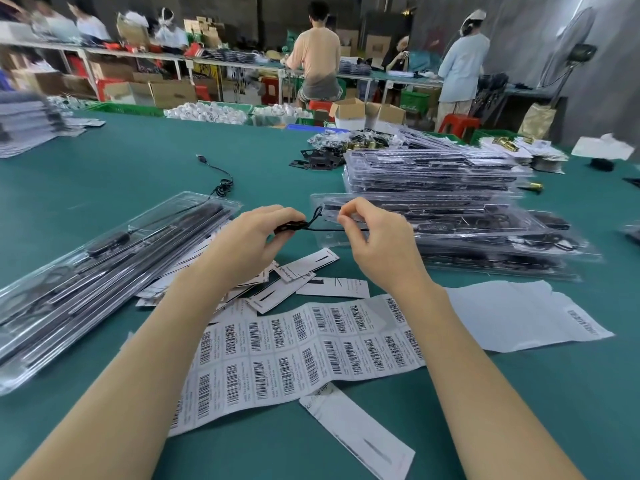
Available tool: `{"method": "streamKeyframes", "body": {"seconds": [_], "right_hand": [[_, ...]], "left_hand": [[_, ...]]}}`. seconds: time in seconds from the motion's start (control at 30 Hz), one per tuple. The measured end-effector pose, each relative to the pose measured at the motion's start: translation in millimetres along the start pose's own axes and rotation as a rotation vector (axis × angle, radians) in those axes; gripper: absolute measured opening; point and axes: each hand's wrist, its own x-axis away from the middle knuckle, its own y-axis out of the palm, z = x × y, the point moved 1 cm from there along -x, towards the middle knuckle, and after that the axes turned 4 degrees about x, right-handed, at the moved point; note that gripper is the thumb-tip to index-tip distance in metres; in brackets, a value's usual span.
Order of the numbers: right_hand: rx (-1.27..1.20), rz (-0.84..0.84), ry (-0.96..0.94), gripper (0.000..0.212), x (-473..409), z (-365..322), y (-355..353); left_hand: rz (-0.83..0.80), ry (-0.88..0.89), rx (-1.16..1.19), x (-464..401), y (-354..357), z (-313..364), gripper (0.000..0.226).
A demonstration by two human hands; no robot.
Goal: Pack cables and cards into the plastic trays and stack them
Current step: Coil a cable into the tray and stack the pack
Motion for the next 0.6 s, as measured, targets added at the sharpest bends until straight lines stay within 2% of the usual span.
{"method": "streamKeyframes", "body": {"seconds": [0.2, 0.4, 0.6], "right_hand": [[-0.016, 0.030, 0.007, 0.012, -1.3, -3.5, 0.2], [-0.033, 0.060, 0.016, 0.012, 0.0, -4.7, 1.9], [-0.044, 0.028, 0.036, 0.011, 0.1, -5.5, 3.5]], "left_hand": [[0.065, 0.017, -0.021, 4.1, 6.5, -1.9, 0.025], [0.138, 0.075, -0.215, 0.1, 4.9, 9.2, 0.022], [0.172, 0.048, -0.359, -3.6, 9.3, 20.7, 0.029]]}}
